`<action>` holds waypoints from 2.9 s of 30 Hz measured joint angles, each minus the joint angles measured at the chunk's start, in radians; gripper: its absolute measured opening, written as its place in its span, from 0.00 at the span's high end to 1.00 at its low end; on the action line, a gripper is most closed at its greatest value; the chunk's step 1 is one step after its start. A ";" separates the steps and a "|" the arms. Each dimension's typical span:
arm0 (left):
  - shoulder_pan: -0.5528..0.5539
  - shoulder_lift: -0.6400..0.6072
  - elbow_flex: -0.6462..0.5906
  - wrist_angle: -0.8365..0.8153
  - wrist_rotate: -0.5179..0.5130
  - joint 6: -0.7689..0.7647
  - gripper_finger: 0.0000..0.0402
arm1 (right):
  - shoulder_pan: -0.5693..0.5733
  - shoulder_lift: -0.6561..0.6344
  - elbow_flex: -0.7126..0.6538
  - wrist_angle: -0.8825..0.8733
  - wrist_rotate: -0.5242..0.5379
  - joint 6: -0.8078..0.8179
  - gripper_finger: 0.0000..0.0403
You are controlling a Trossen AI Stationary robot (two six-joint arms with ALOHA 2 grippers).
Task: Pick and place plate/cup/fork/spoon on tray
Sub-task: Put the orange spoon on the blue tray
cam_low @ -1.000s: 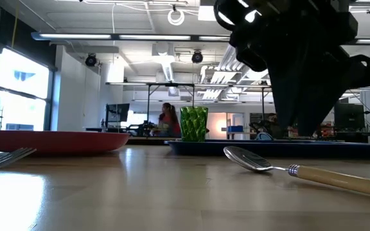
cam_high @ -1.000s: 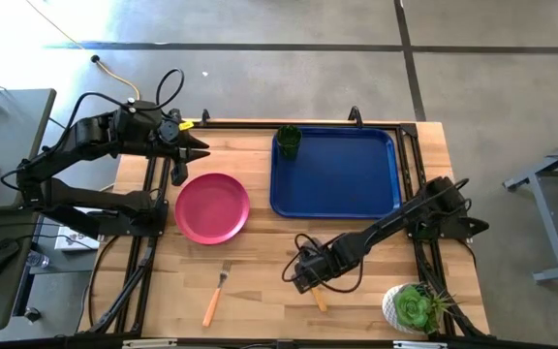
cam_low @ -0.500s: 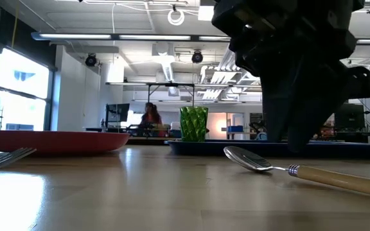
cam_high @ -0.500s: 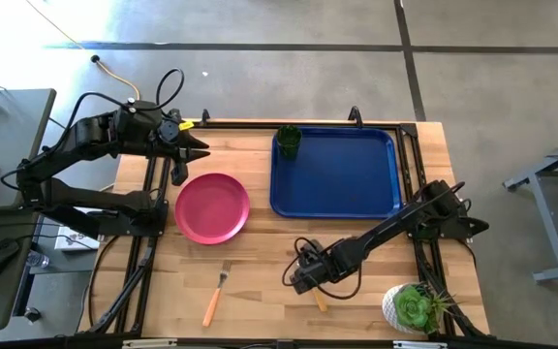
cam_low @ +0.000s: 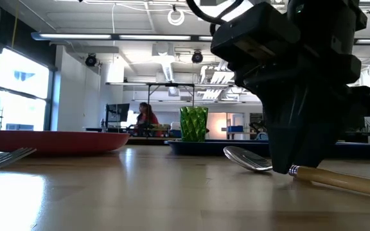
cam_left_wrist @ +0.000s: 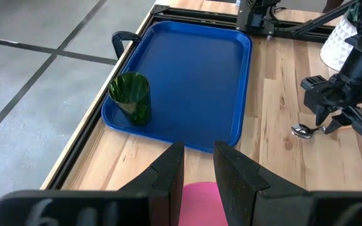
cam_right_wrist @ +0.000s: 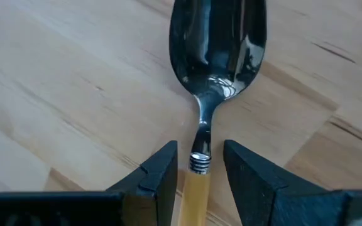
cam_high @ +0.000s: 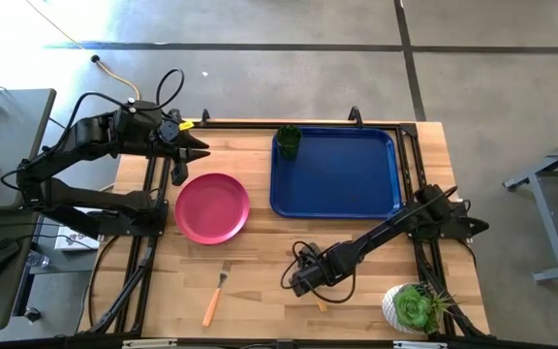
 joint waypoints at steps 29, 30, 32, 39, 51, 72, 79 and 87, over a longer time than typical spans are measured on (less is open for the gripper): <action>0.000 0.000 0.000 0.000 0.000 0.000 0.81 | -0.015 0.024 -0.001 -0.066 -0.038 0.064 0.96; 0.000 0.000 0.000 0.000 0.000 0.000 0.81 | -0.015 0.024 0.002 -0.070 -0.038 0.064 0.96; 0.000 0.000 0.000 0.000 0.000 0.000 0.81 | -0.015 0.025 0.023 -0.092 -0.028 0.051 0.96; 0.000 0.000 0.000 0.000 0.000 0.000 0.81 | -0.015 0.034 0.109 -0.214 0.028 0.014 0.96; 0.000 0.000 0.000 -0.001 0.000 0.000 0.81 | -0.017 0.014 0.125 -0.225 0.052 -0.021 0.97; 0.000 0.001 0.000 -0.007 0.000 -0.008 0.81 | -0.147 -0.296 0.124 -0.475 0.333 -0.200 0.97; 0.000 0.003 0.000 -0.007 0.000 -0.008 0.81 | -0.195 -0.443 0.125 -0.629 0.473 -0.207 0.97; 0.000 0.005 0.000 -0.007 0.000 -0.008 0.81 | -0.263 -0.585 0.073 -0.813 0.558 -0.194 0.97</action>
